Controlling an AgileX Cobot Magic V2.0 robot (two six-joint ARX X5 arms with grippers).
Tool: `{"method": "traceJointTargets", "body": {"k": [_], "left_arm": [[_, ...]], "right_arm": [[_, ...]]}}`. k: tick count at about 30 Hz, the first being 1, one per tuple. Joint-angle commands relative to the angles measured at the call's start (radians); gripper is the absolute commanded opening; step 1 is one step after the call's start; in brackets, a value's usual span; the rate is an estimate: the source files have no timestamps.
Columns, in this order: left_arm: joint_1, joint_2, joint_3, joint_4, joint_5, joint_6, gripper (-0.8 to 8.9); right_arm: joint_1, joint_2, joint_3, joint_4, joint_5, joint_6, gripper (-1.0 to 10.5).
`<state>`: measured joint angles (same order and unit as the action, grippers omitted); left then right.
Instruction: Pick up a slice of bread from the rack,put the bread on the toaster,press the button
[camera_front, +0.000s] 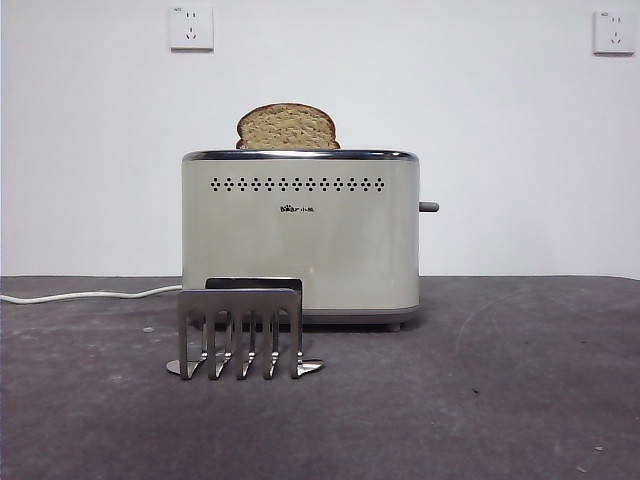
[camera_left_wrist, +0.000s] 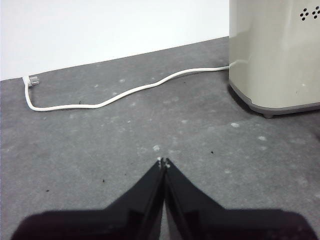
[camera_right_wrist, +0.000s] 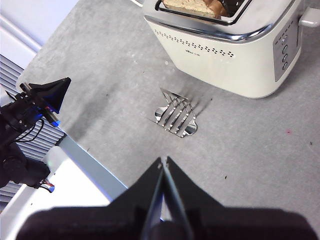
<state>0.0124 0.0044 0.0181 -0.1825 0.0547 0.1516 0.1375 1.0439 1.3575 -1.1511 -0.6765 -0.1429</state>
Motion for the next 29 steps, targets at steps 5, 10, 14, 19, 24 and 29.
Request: {"method": "traceJointTargets", "body": {"k": [5, 10, 14, 19, 24, 29], "left_arm": [[0.003, -0.002, -0.013, -0.004, -0.002, -0.010, -0.04], [0.003, -0.002, -0.013, -0.004, -0.002, -0.010, -0.04], [0.003, -0.002, -0.013, -0.004, -0.002, -0.010, -0.04], [0.003, -0.002, -0.013, -0.004, -0.002, -0.010, -0.04], [0.003, -0.002, -0.013, -0.004, -0.002, -0.010, -0.04], [0.003, -0.002, -0.013, -0.004, -0.002, -0.010, -0.04]], "right_arm": [[0.001, 0.000, -0.008, 0.005, 0.002, -0.005, 0.0], [-0.010, -0.015, -0.008, 0.005, 0.005, -0.005, 0.0], [-0.034, -0.098, -0.008, 0.033, 0.034, -0.058, 0.0], [-0.050, -0.257, -0.053, 0.179, 0.033, -0.058, 0.0], [-0.080, -0.421, -0.225, 0.316, 0.139, -0.038, 0.0], [-0.091, -0.598, -0.540, 0.588, 0.266, 0.032, 0.0]]}}
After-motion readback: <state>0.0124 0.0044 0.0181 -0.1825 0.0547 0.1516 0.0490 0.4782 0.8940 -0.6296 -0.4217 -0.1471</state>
